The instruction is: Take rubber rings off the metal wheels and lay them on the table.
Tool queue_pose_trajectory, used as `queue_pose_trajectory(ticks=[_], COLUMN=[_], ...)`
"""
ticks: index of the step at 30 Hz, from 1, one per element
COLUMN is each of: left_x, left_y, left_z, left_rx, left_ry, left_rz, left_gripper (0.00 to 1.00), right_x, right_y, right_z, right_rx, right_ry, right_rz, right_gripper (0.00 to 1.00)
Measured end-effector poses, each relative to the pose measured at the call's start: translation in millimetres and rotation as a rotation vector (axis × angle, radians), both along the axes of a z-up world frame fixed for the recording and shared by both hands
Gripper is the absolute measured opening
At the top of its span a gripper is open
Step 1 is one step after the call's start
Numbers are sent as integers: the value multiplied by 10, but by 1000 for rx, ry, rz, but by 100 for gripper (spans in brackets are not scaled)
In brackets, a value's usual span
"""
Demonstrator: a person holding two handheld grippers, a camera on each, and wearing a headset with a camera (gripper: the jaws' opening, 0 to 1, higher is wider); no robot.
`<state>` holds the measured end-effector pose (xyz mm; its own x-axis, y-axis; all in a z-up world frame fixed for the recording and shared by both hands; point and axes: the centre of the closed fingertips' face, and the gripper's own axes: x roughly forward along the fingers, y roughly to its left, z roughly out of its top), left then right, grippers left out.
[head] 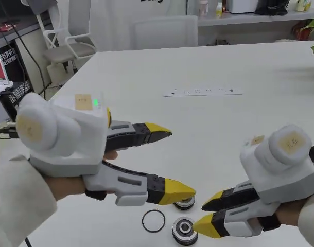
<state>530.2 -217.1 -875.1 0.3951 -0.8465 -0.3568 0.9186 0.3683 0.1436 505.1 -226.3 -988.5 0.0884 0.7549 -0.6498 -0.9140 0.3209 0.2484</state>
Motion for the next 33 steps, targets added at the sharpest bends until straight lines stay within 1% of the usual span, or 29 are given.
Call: queue_pose_trajectory(ticks=[1,3,4,5,8,9,10,12,16,19,21,23,26,28,31,33], left_x=[6,-14,-42,-49,-134,-150,-183,-235,-253,-242,-233,-218,-241,-251,-252,-261], left_y=[-9,-30,-41,-45,-70,-73,-74,-74,-67,-50,-26,-15,-17,-20,-16,-34], left_z=[-49,-202,-301,-330,-596,-649,-721,-807,-887,-960,-1021,-1067,-1133,-1153,-1202,-1199], left_rx=[9,35,48,50,86,98,123,152,155,173,191,197,208,215,243,239], left_ry=[4,28,47,52,120,129,138,149,171,178,190,195,212,212,210,213], left_rz=[0,-10,-20,-23,-47,-52,-68,-94,-92,-89,-83,-70,-73,-75,-71,-74], left_gripper=[65,64,62,61,53,52,51,49,43,40,39,38,35,32,27,25], right_x=[-1,-29,-44,-59,-101,-103,-104,-103,-90,-87,-86,-88,-89,-102,-109,-111], right_y=[0,13,20,25,34,35,39,42,50,46,47,52,60,64,68,69], right_z=[-26,-61,-81,-105,-223,-252,-258,-262,-252,-259,-262,-262,-265,-270,-285,-297], right_rx=[-8,-10,-14,-20,-60,-72,-74,-76,-72,-75,-76,-75,-77,-80,-84,-89], right_ry=[-3,0,5,11,15,11,9,5,-7,-11,-15,-16,-24,-27,-32,-35], right_rz=[2,15,20,25,52,55,56,60,64,65,66,67,72,81,88,92], right_gripper=[26,26,26,26,27,27,27,27,29,28,28,27,26,25,24,24])
